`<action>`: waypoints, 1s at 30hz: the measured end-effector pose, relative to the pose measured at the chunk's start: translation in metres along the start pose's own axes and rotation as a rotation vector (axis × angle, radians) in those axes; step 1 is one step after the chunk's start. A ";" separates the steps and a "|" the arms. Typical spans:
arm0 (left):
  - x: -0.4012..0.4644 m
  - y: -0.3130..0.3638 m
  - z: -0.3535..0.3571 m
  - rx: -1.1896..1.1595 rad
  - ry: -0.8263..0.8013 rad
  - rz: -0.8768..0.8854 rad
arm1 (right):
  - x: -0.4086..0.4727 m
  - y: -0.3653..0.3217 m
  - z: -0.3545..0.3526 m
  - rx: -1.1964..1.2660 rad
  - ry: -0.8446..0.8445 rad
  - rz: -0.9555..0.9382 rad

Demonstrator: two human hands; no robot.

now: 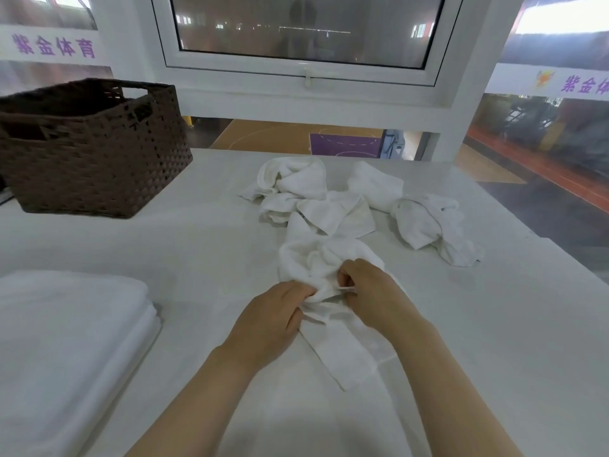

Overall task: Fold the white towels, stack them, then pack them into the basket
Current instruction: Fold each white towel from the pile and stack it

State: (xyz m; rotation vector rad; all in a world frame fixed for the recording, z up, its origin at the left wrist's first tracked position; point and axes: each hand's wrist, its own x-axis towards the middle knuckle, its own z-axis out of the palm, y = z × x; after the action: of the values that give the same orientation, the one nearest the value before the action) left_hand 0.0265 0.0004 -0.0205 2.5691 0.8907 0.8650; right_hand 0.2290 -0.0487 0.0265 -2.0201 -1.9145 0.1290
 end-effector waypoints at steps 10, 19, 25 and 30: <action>0.006 -0.003 -0.051 0.114 0.102 -0.057 | -0.016 0.015 -0.082 0.157 0.258 0.331; 0.049 0.008 -0.145 0.293 0.153 -0.020 | -0.005 0.019 -0.181 0.008 0.256 0.416; 0.083 0.025 -0.205 0.412 0.145 -0.040 | 0.007 0.000 -0.240 -0.025 0.276 0.374; 0.106 0.046 -0.249 0.580 0.108 -0.029 | 0.002 -0.025 -0.279 -0.038 0.186 0.213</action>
State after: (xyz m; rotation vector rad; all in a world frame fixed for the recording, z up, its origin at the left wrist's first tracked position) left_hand -0.0412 0.0503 0.2412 2.9943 1.3779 0.8369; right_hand 0.2904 -0.0993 0.2951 -2.1737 -1.6001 -0.0418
